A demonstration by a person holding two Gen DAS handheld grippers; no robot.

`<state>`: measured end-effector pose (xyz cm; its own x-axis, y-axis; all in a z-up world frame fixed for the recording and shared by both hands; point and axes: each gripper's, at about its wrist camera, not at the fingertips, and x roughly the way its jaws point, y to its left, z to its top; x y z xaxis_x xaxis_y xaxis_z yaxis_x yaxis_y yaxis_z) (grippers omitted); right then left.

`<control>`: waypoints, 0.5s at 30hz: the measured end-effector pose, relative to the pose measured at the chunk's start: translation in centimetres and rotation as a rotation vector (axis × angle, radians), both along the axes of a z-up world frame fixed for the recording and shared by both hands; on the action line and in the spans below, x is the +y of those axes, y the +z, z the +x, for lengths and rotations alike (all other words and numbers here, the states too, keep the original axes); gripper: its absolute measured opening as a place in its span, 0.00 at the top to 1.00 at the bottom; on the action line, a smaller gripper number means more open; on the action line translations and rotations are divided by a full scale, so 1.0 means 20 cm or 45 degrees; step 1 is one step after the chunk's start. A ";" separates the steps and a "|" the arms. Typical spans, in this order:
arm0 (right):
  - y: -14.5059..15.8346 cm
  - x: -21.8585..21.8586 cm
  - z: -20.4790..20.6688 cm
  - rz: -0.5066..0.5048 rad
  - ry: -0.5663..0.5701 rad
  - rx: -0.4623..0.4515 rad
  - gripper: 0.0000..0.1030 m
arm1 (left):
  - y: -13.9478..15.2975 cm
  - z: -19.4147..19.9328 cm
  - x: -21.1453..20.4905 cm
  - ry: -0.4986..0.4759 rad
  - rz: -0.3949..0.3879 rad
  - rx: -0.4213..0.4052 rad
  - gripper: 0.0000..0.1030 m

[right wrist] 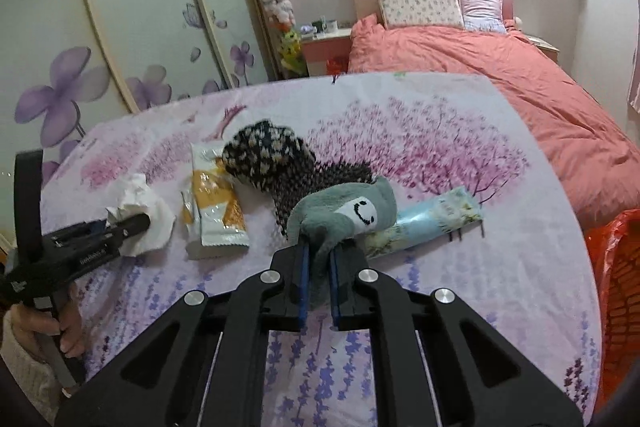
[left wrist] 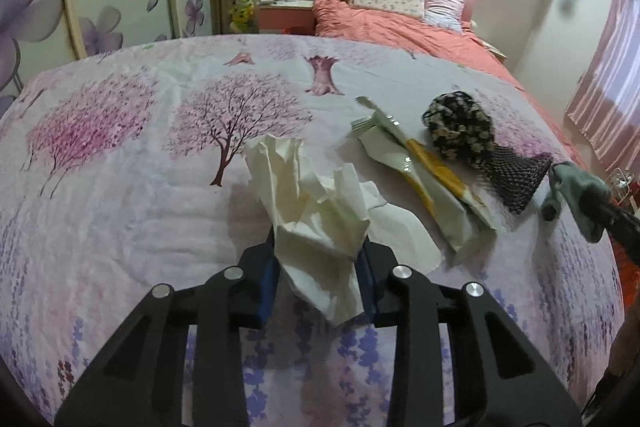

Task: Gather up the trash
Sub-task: 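Carry tissue and smiley cloth over the orange basket and open both tools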

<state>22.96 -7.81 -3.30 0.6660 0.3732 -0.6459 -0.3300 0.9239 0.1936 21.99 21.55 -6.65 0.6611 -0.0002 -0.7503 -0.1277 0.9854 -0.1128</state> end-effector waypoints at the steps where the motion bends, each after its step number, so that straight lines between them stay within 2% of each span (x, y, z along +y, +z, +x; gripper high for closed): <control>1: 0.02 -0.02 -0.01 0.020 -0.002 -0.008 0.92 | 0.01 -0.01 -0.01 -0.003 -0.001 -0.006 0.68; 9: 0.16 -0.12 -0.05 0.045 -0.042 -0.095 0.92 | 0.18 -0.05 -0.09 -0.049 0.011 -0.085 0.68; 15: 0.23 -0.20 -0.11 0.036 -0.087 -0.148 0.92 | 0.32 -0.09 -0.25 -0.136 0.036 -0.153 0.68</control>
<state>20.78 -11.83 1.36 0.7602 0.3413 -0.5528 -0.2881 0.9398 0.1840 20.29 16.62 -0.22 0.7432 -0.0553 -0.6667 -0.0093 0.9956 -0.0930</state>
